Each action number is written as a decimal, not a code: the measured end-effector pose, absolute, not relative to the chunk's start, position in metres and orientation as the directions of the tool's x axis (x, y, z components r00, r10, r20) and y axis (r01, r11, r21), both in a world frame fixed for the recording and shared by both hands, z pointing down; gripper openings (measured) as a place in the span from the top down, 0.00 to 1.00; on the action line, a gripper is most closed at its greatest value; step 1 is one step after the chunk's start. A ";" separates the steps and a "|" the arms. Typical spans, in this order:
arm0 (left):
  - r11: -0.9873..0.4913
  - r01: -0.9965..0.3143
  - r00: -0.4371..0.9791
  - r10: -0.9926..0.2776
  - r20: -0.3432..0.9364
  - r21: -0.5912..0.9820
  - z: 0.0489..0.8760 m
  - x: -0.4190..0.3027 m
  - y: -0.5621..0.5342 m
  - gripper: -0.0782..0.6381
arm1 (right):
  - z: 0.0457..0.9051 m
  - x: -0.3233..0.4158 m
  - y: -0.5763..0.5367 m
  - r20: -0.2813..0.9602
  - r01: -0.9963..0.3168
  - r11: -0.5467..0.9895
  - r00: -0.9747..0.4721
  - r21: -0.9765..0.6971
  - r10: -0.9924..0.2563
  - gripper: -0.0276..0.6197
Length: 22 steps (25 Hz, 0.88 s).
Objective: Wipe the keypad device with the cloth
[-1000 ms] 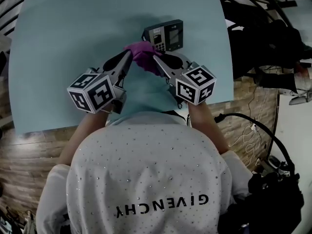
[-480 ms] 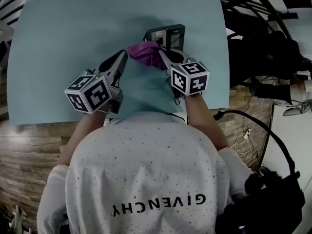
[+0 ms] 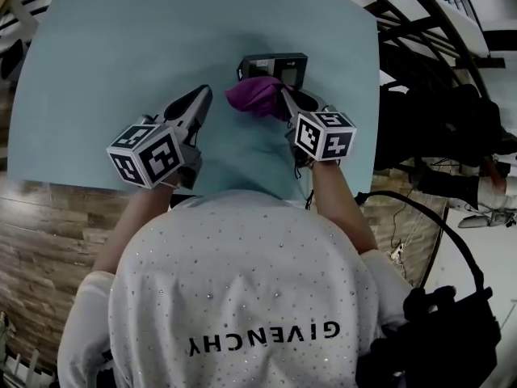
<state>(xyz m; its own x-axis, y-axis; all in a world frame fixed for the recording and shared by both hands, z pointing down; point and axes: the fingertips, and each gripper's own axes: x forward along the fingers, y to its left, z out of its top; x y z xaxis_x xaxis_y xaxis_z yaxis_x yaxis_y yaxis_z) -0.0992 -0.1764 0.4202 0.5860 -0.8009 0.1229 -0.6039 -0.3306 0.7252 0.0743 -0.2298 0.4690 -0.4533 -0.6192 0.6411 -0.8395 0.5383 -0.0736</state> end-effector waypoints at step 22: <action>-0.213 -0.766 0.416 -0.884 0.215 0.606 0.401 -0.024 -0.125 0.89 | 0.500 0.191 -0.239 0.593 -0.874 0.417 -0.479 -0.250 -0.647 0.89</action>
